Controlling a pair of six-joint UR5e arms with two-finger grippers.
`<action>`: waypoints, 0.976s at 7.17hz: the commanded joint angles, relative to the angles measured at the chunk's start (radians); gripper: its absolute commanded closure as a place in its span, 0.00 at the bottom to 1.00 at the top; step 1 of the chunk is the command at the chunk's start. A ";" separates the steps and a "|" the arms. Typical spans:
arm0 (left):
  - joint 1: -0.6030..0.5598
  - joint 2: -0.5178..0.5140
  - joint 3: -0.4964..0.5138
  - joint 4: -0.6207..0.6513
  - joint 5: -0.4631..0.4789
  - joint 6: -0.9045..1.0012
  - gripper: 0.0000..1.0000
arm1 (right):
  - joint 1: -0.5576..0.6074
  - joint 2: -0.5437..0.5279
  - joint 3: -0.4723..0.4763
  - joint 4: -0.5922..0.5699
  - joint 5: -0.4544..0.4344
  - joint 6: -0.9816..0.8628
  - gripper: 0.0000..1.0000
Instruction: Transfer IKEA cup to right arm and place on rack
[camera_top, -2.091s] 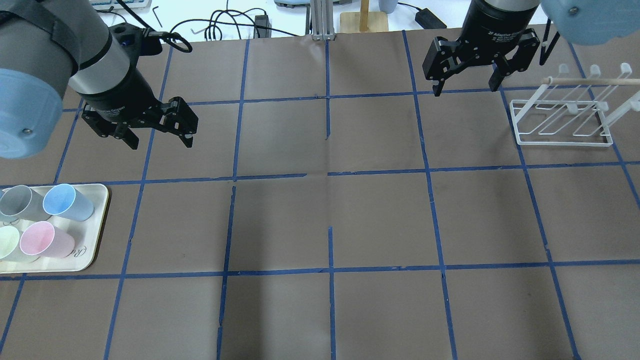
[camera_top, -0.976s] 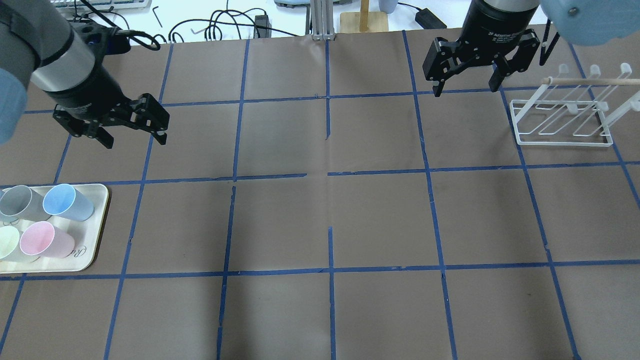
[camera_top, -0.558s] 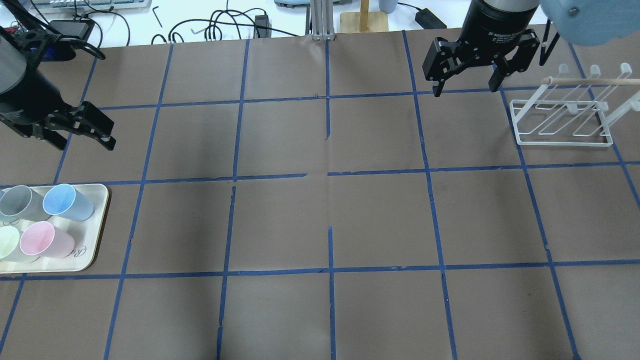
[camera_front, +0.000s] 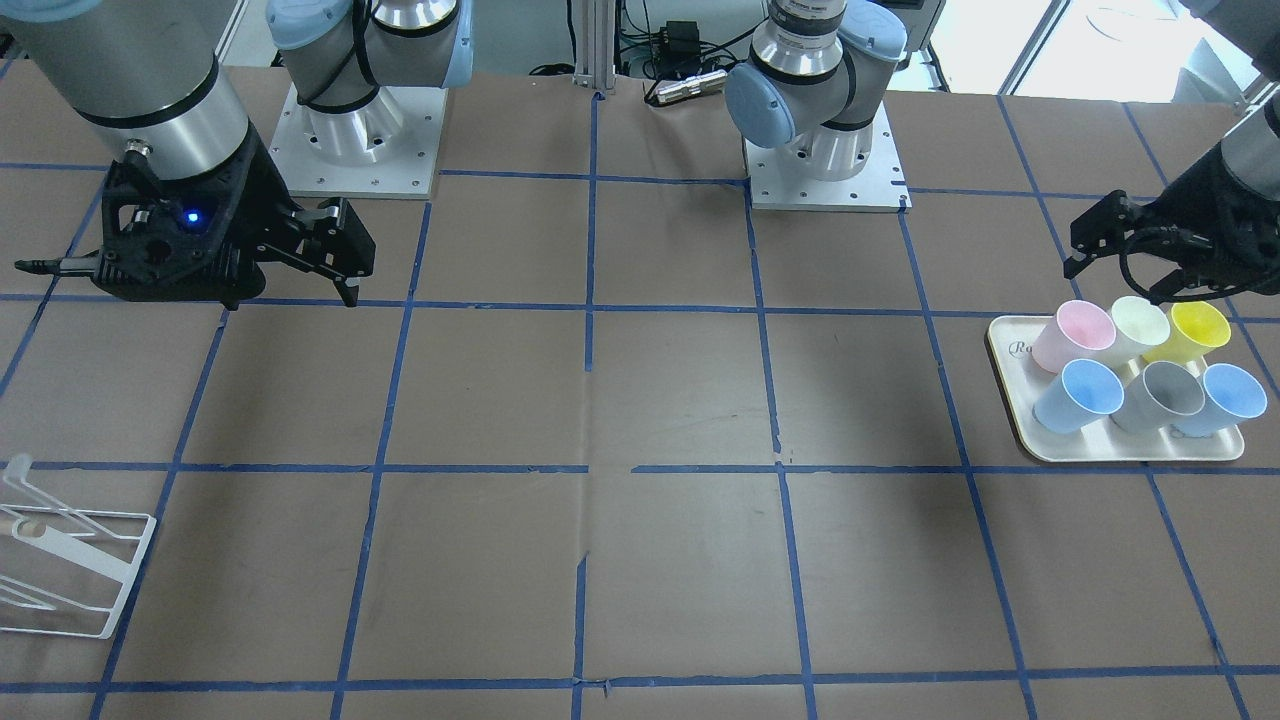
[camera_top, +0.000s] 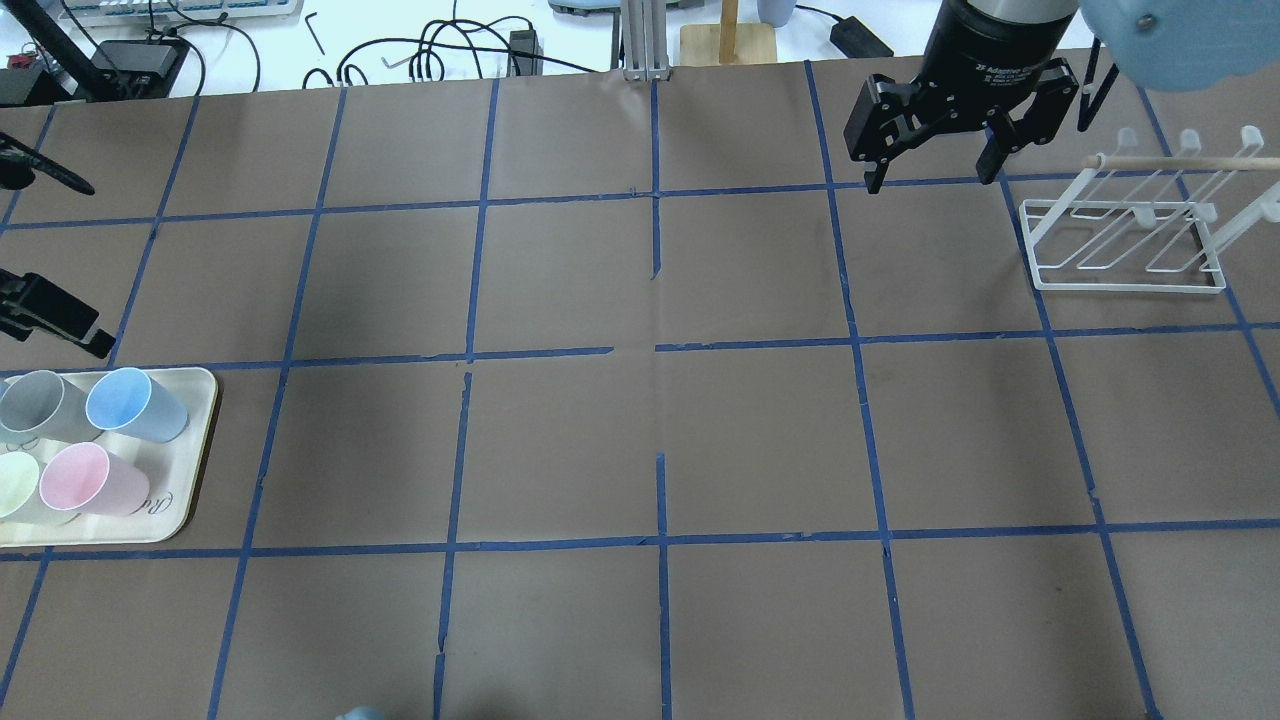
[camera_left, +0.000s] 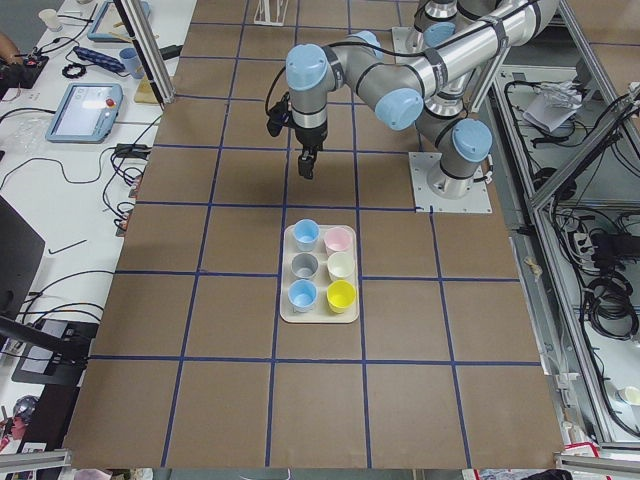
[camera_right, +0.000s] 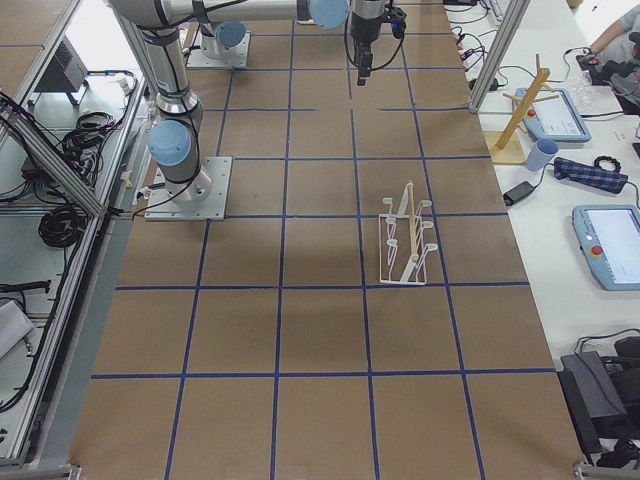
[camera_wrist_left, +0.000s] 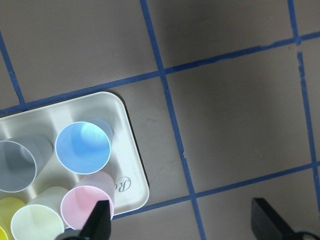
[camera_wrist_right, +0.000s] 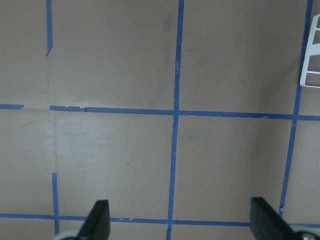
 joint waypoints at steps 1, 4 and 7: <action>0.101 -0.066 -0.011 0.076 -0.002 0.209 0.00 | 0.000 0.000 0.000 0.000 0.002 0.001 0.00; 0.109 -0.189 -0.010 0.225 0.003 0.280 0.00 | 0.000 0.000 0.000 0.001 0.004 0.004 0.00; 0.110 -0.272 0.009 0.282 0.001 0.299 0.00 | 0.000 0.000 0.000 0.000 0.004 0.004 0.00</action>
